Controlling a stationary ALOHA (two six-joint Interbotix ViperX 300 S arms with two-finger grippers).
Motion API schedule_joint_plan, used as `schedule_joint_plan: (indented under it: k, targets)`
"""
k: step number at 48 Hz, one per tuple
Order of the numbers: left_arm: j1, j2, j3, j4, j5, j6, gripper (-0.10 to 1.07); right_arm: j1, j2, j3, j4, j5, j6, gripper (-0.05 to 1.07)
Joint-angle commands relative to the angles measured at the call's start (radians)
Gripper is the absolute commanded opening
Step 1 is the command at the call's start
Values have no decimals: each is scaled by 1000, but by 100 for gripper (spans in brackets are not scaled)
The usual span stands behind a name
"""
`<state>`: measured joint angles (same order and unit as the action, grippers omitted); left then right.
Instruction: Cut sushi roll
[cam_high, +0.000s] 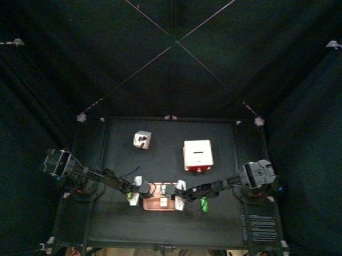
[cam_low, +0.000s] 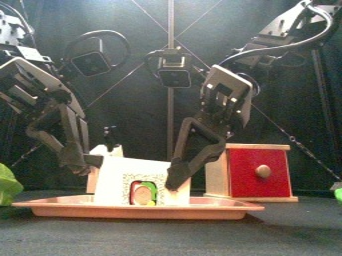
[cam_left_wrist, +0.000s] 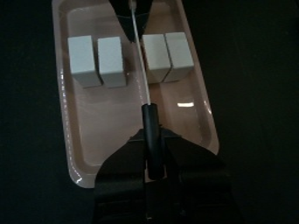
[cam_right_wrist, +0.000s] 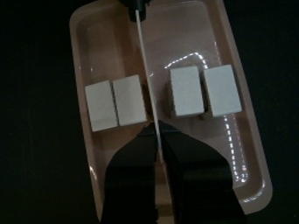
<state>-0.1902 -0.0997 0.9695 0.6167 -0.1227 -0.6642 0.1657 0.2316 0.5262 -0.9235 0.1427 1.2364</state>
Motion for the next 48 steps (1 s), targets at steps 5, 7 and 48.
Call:
schedule_joint_plan:
  k: [5,7,48]
  targets:
    - [-15,-32,-26,2,-5,3,10,-6,-41,-21,2,14,0,18]
    - [-15,-37,-28,2,-3,3,10,-8,-46,-23,0,20,0,18]
    - [8,-101,-60,-23,2,-2,9,-15,-153,-28,-35,87,-3,18]
